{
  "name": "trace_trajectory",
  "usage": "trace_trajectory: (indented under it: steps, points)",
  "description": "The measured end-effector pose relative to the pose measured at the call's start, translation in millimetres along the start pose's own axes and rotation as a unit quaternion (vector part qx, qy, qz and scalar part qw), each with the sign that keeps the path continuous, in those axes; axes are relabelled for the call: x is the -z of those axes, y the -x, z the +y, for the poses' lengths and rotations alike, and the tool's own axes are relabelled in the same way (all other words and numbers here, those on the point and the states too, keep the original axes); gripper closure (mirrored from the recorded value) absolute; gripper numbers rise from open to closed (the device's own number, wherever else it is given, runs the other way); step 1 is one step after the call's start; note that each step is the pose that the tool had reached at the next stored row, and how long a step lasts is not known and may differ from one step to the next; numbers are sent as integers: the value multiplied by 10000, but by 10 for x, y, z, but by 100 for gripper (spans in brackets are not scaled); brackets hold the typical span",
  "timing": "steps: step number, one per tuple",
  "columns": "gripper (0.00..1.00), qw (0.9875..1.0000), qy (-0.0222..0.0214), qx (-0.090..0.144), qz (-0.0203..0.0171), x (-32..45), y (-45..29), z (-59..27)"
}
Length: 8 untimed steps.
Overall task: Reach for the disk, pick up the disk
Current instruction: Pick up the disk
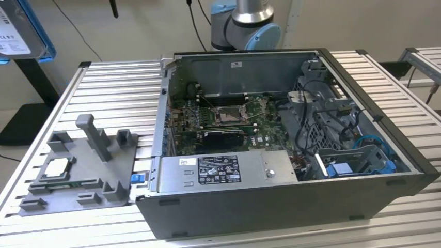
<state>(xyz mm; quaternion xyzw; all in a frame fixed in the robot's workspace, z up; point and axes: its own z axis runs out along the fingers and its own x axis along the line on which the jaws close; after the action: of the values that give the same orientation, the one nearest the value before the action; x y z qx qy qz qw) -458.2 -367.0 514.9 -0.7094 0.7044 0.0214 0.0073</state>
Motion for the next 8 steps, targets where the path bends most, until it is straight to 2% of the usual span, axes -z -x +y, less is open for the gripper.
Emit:
trace_trajectory:
  steps: [5, 8]
  points:
    - [100, 10000, 0, 0, -9, 169, 7, 3]
    - [100, 10000, 1, 0, -11, 220, 9, 4]
